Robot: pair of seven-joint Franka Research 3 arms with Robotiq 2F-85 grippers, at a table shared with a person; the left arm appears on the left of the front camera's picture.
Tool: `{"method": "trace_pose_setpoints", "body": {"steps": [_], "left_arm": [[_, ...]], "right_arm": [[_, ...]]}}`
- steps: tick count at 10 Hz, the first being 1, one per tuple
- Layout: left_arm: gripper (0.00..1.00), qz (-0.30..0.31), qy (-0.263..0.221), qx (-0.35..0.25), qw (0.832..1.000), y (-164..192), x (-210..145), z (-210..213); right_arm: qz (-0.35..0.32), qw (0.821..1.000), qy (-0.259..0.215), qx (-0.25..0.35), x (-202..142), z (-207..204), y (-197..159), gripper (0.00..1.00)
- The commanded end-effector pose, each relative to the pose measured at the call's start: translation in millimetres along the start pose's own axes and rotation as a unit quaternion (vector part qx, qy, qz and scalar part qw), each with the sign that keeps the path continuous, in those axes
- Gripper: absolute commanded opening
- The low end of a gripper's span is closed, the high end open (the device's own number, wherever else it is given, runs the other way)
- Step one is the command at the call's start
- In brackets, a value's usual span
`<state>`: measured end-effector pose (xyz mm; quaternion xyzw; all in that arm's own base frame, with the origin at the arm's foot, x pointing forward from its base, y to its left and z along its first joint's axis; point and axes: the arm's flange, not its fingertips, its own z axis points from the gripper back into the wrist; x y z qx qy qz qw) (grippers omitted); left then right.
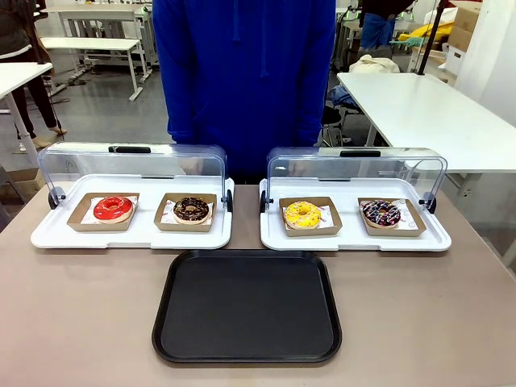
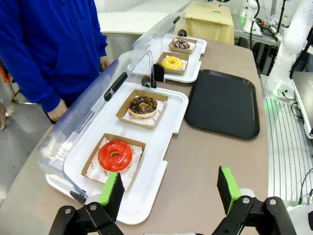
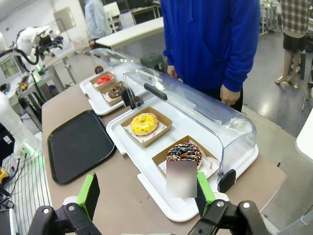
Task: Move the third donut from the left to the tray.
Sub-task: Pick up the Paper togo box containing the Donut indicated by the person and place it on the Handle tray.
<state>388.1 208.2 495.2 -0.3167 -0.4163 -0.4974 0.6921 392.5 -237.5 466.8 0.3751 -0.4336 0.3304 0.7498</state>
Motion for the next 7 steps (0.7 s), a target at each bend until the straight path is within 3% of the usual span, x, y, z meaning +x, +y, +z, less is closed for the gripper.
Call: {"method": "trace_pose_setpoints", "body": {"steps": [1,7], "left_arm": [[1.00,-0.005,-0.001,-0.005,1.000,-1.6,0.7,1.3],[1.00,-0.005,-0.001,-0.005,1.000,-1.6,0.7,1.3]], "right_arm": [[0.006,1.000,-0.009,0.002,2.3,0.2,-0.2,1.00],[0.006,1.000,-0.009,0.002,2.3,0.2,-0.2,1.00]]}}
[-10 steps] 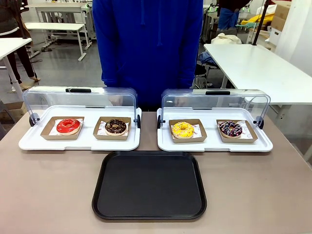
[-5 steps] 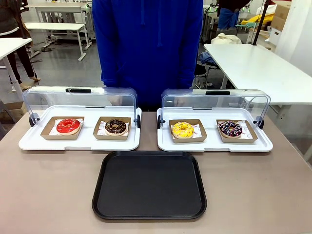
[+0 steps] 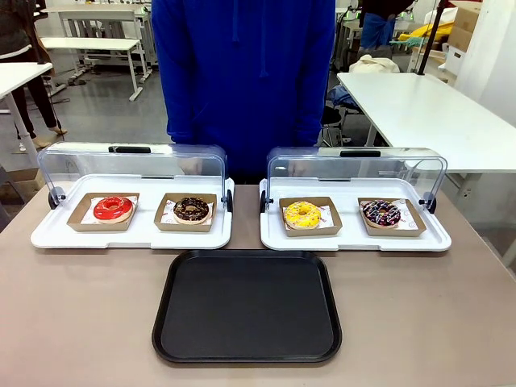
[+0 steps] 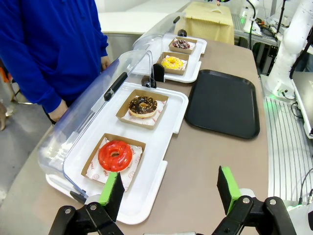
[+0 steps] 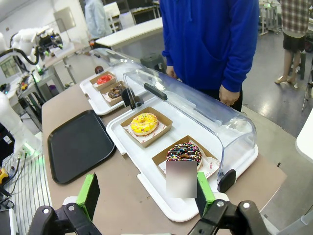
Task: Move the third donut from the left to the tray.
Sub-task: Pick up the Paper togo box containing the Donut indicated by the person and place it on the Handle tray.
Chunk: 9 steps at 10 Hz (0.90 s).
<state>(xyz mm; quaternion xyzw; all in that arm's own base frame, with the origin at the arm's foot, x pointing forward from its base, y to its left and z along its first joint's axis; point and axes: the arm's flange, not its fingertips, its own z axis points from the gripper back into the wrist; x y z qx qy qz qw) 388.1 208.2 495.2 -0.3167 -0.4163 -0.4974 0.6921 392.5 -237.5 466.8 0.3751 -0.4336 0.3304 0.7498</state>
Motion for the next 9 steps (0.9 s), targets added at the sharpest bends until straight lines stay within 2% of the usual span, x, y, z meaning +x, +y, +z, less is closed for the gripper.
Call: {"method": "trace_pose_setpoints", "body": {"steps": [1,9], "left_arm": [[1.00,-0.005,-0.001,-0.005,1.000,-1.6,0.7,1.3],[1.00,-0.005,-0.001,-0.005,1.000,-1.6,0.7,1.3]], "right_arm": [[0.006,1.000,-0.009,0.002,2.3,0.1,-0.2,1.00],[0.006,1.000,-0.009,0.002,2.3,0.1,-0.2,1.00]]}}
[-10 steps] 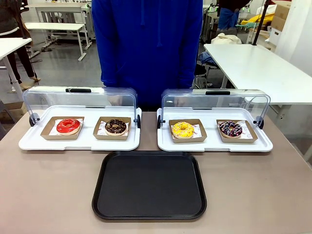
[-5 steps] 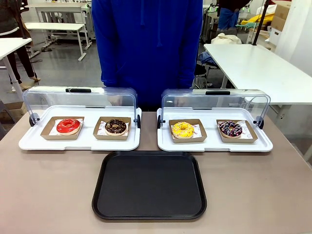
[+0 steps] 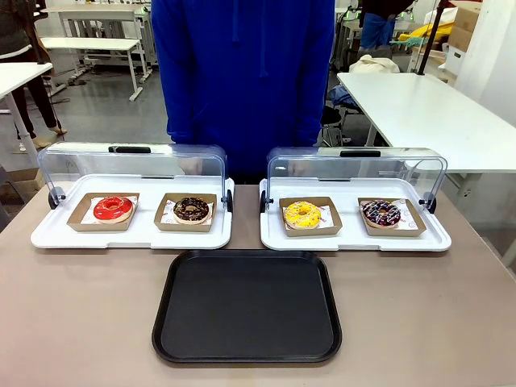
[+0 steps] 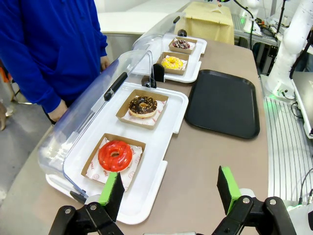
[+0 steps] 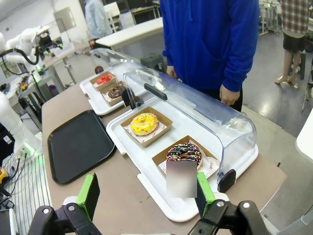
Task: Move the third donut from the left to the tray.
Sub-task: Pick up the Paper togo box containing the Donut indicated by the person and place it on the Handle tray.
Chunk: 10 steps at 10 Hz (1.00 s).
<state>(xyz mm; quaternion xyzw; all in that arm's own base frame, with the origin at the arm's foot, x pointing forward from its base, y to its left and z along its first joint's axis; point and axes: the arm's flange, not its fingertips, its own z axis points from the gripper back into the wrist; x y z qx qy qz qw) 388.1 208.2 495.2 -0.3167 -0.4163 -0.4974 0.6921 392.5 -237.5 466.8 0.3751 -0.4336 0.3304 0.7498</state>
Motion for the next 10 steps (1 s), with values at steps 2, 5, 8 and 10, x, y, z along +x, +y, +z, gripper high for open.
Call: {"method": "trace_pose_setpoints", "body": {"steps": [2,5,8,10], "left_arm": [[1.00,-0.005,-0.001,-0.005,1.000,-1.6,0.7,1.3],[1.00,-0.005,-0.001,-0.005,1.000,-1.6,0.7,1.3],[1.00,-0.005,-0.001,-0.005,1.000,-1.6,0.7,1.3],[1.00,-0.005,-0.001,-0.005,1.000,-1.6,0.7,1.3]], "right_arm": [[0.006,1.000,-0.009,0.002,2.3,0.1,-0.2,1.00],[0.006,1.000,-0.009,0.002,2.3,0.1,-0.2,1.00],[0.006,1.000,-0.009,0.002,2.3,0.1,-0.2,1.00],[0.006,1.000,-0.009,0.002,2.3,0.1,-0.2,1.00]]}}
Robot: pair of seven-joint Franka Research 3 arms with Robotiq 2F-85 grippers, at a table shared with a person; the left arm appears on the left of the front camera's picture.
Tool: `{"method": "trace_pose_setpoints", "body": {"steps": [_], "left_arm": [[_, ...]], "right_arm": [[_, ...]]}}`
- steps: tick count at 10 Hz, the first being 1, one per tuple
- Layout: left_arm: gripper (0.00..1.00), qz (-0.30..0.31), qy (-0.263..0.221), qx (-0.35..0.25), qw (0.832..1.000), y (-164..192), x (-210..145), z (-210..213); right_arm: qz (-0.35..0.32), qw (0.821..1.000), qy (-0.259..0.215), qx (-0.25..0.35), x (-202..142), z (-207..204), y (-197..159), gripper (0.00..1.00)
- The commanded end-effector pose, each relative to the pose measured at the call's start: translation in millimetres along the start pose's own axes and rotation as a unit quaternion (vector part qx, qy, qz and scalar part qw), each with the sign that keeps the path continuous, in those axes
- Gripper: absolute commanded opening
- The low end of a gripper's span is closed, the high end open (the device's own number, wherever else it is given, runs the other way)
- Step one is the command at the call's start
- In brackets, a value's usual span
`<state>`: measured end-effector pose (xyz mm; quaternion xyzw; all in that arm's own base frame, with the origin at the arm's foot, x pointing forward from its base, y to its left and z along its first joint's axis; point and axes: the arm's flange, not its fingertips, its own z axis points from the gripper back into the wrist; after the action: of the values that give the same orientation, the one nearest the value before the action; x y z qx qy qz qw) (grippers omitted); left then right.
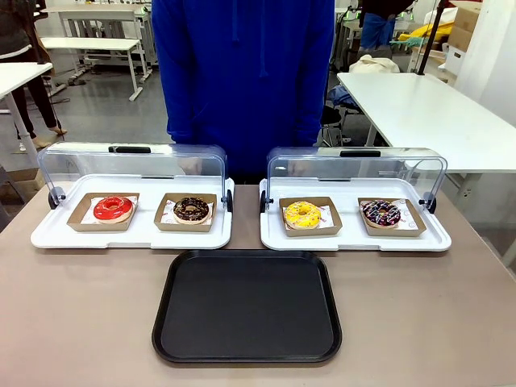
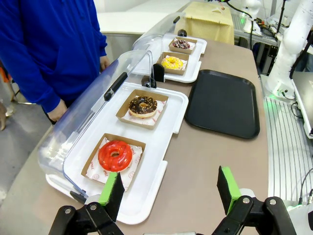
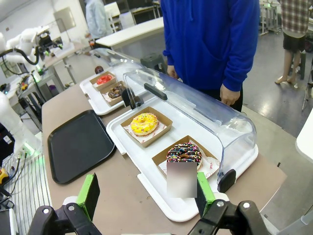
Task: Move the third donut from the left to the tray.
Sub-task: Pick up the Paper togo box containing the Donut indicated by the person and place it on the Handle tray.
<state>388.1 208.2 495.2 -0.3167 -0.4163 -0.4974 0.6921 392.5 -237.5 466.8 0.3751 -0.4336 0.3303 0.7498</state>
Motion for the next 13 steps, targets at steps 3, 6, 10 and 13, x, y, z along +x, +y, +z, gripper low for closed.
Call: {"method": "trace_pose_setpoints", "body": {"steps": [3,6,10,13], "left_arm": [[1.00,-0.005,-0.001,-0.005,1.000,-1.6,0.7,1.3],[1.00,-0.005,-0.001,-0.005,1.000,-1.6,0.7,1.3],[1.00,-0.005,-0.001,-0.005,1.000,-1.6,0.7,1.3],[1.00,-0.005,-0.001,-0.005,1.000,-1.6,0.7,1.3]], "right_arm": [[0.006,1.000,-0.009,0.002,2.3,0.1,-0.2,1.00],[0.006,1.000,-0.009,0.002,2.3,0.1,-0.2,1.00],[0.006,1.000,-0.009,0.002,2.3,0.1,-0.2,1.00],[0.006,1.000,-0.009,0.002,2.3,0.1,-0.2,1.00]]}}
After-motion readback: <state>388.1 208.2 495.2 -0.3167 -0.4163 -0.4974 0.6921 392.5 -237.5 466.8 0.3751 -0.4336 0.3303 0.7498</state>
